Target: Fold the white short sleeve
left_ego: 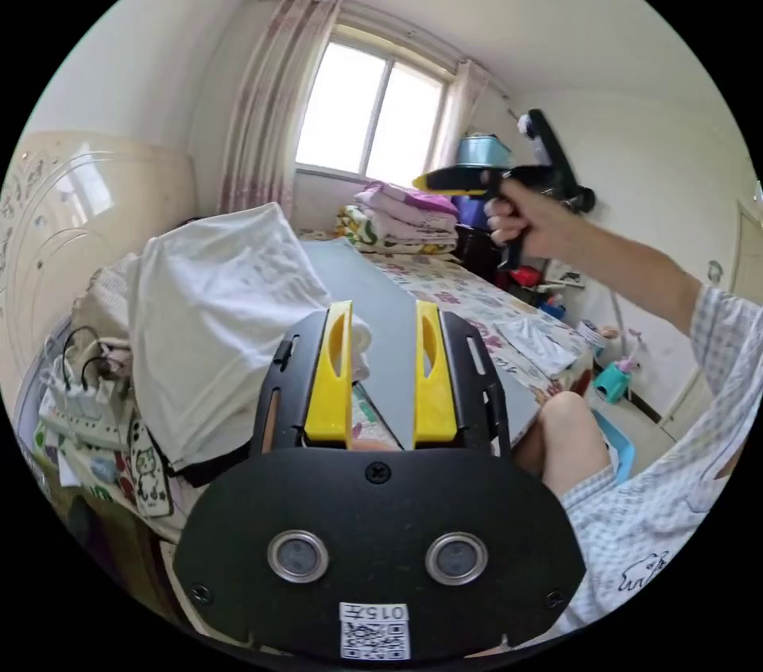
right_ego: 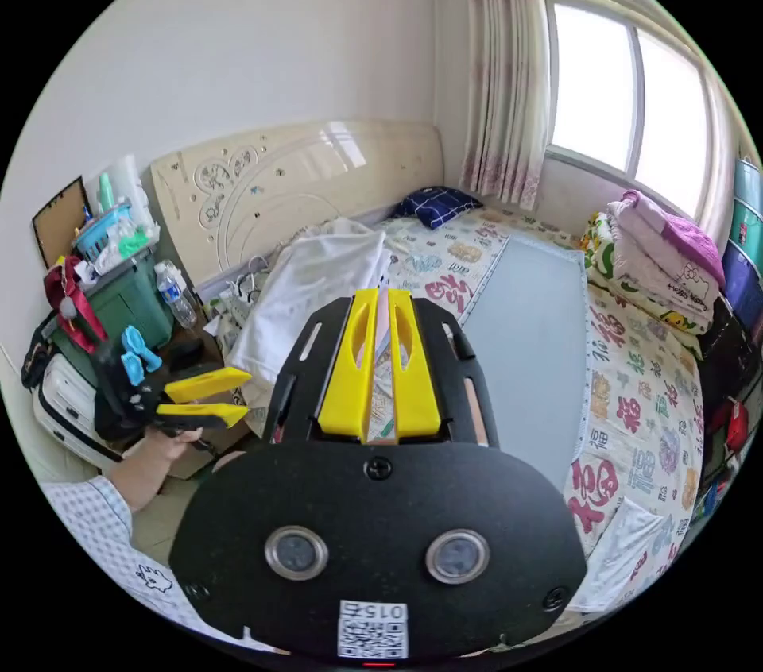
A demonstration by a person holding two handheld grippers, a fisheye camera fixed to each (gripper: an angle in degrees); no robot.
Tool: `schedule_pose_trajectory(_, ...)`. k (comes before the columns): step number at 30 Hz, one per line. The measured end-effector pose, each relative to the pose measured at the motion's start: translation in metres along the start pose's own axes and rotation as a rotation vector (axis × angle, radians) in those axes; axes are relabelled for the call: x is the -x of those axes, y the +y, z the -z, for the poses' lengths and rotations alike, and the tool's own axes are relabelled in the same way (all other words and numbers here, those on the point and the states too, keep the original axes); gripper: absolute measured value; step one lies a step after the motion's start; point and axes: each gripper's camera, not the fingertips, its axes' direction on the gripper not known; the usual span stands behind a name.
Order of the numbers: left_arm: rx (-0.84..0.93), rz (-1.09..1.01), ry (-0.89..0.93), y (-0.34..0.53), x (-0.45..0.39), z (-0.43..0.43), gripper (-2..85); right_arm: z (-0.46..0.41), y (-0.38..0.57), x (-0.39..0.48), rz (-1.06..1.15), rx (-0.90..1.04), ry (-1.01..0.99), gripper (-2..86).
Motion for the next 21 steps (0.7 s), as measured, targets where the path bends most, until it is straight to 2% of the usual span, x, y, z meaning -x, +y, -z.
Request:
schedule_pose_trajectory(5, -0.006, -0.049, -0.095, -0.024, 0.026, 0.008, 11.7, -0.075, -0.014, -0.02, -0.059, 0.02, -0.114, 3.4)
schedule_pose_trajectory(7, -0.021, -0.037, -0.109, -0.033, 0.046, 0.007, 11.6, -0.096, -0.024, -0.028, -0.046, -0.003, -0.102, 4.0)
schedule_pose_trajectory(10, -0.043, 0.035, -0.108, -0.064, 0.091, 0.005, 12.5, -0.134, -0.044, -0.049, -0.065, -0.014, -0.089, 4.6)
schedule_pose_trajectory(13, -0.063, 0.08, -0.195, -0.095, 0.131, -0.006, 13.6, -0.174, -0.058, -0.072, -0.11, -0.008, -0.168, 5.6)
schedule_pose_trajectory(17, 0.052, 0.191, -0.219, -0.118, 0.195, -0.054, 14.2, -0.225, -0.069, -0.086, -0.051, 0.071, -0.185, 5.6)
schedule_pose_trajectory(19, 0.087, 0.223, -0.253, -0.121, 0.216, -0.076, 14.4, -0.234, -0.072, -0.092, -0.01, 0.064, -0.137, 4.3)
schedule_pose_trajectory(21, 0.138, 0.284, -0.242, -0.123, 0.243, -0.105, 14.4, -0.234, -0.075, -0.106, -0.019, 0.022, -0.179, 1.5)
